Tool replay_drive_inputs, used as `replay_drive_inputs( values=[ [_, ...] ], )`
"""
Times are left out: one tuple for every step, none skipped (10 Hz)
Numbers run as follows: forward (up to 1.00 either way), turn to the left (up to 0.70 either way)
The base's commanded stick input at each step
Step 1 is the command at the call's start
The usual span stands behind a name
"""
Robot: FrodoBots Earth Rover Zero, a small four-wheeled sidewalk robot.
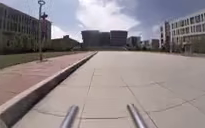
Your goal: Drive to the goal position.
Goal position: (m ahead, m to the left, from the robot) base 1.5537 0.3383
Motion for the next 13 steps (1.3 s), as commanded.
replay_drive_inputs(
  values=[
    [0.7, 0.0],
    [0.7, 0.0],
    [0.7, 0.0],
    [0.7, -0.35],
    [0.7, -0.35],
    [0.7, -0.06],
    [0.7, 0.0],
    [0.7, 0.0],
    [0.7, 0.0],
    [0.7, 0.0],
    [0.7, 0.0],
    [0.7, 0.0],
    [0.7, 0.0]
  ],
)
